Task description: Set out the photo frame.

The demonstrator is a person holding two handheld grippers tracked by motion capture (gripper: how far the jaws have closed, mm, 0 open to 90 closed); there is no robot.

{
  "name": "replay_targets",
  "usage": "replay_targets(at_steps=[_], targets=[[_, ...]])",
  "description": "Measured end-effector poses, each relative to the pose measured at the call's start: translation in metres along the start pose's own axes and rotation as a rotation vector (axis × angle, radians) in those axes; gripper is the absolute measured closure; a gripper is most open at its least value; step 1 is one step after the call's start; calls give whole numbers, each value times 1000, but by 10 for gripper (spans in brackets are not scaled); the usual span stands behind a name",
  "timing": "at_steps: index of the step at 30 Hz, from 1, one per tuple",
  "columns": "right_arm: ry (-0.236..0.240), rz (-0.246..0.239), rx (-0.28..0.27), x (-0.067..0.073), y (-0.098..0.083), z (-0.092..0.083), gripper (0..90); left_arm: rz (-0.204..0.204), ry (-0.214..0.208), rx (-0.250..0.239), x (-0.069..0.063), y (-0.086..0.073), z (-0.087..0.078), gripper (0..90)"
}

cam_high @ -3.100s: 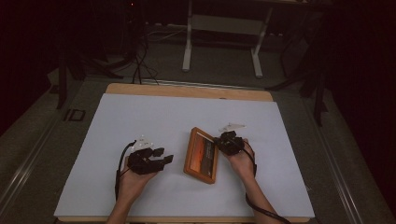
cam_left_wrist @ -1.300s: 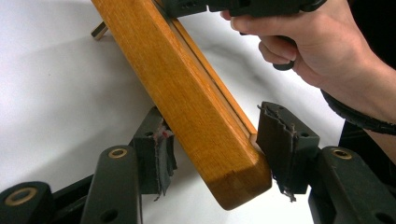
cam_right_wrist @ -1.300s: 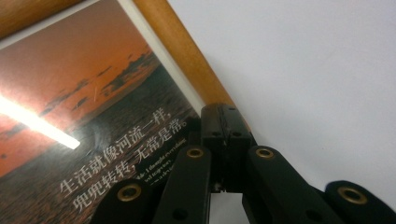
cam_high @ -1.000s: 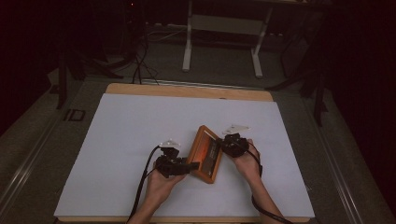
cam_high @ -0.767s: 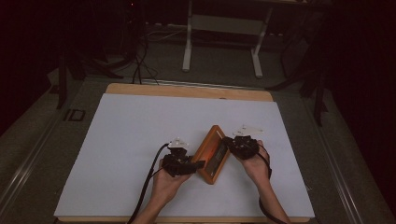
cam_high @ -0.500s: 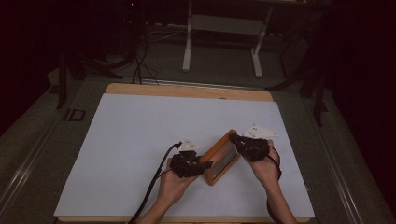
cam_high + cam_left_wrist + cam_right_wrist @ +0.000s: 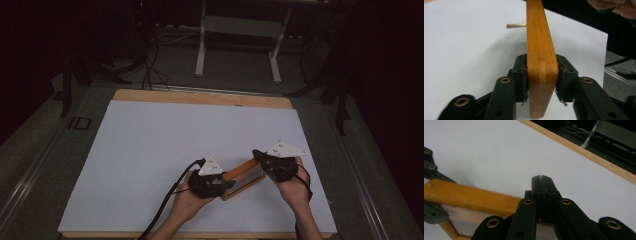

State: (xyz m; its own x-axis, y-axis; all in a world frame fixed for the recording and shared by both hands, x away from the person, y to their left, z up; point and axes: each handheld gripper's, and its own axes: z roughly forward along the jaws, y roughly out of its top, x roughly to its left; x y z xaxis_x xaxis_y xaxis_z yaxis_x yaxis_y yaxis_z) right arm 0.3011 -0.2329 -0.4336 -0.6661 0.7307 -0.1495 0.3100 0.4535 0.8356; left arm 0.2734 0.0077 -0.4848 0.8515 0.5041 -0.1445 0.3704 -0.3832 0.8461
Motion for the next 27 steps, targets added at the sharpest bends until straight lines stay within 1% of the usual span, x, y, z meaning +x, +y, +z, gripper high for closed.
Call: replay_targets(at_steps=[2, 5, 6, 9, 11, 12, 13, 14, 15, 19, 23, 25, 26, 27], targets=[[4, 0, 4, 0, -2, -1, 897, -1, -1, -3, 0, -4, 2, 587], [9, -1, 7, 1, -4, -2, 897, -26, -19, -6, 3, -9, 4, 587], [9, 1, 7, 1, -5, -2, 897, -25, -18, -4, 2, -12, 6, 587], [13, 4, 6, 0, -5, -3, 898, -22, -12, 28, 2, -21, 14, 587], [13, 10, 4, 0, -5, -4, 898, -24, -10, 36, 2, -26, 17, 610], [13, 10, 4, 0, -5, -4, 898, -24, -10, 36, 2, -26, 17, 650], [17, 14, 3, 0, -6, -4, 898, -50, -35, 26, 6, -28, 18, 650], [16, 13, 1, 0, -6, -4, 898, -47, -38, 18, 7, -29, 18, 674], [17, 12, 2, 0, -6, -4, 897, -38, -32, 19, 7, -29, 18, 674], [16, 2, 2, 0, -5, -4, 884, -34, -37, 22, 8, -28, 17, 682], [17, 3, -9, -1, -4, -9, 882, 21, -29, 61, 9, -19, 15, 688], [13, 3, -15, -2, -3, -13, 882, 41, -29, 77, 9, -14, 14, 688], [11, 3, -18, -3, -2, -14, 881, 41, -29, 77, 9, -14, 14, 688], [11, 6, -14, -4, -2, -15, 878, 67, -31, 101, 11, -8, 11, 688]])
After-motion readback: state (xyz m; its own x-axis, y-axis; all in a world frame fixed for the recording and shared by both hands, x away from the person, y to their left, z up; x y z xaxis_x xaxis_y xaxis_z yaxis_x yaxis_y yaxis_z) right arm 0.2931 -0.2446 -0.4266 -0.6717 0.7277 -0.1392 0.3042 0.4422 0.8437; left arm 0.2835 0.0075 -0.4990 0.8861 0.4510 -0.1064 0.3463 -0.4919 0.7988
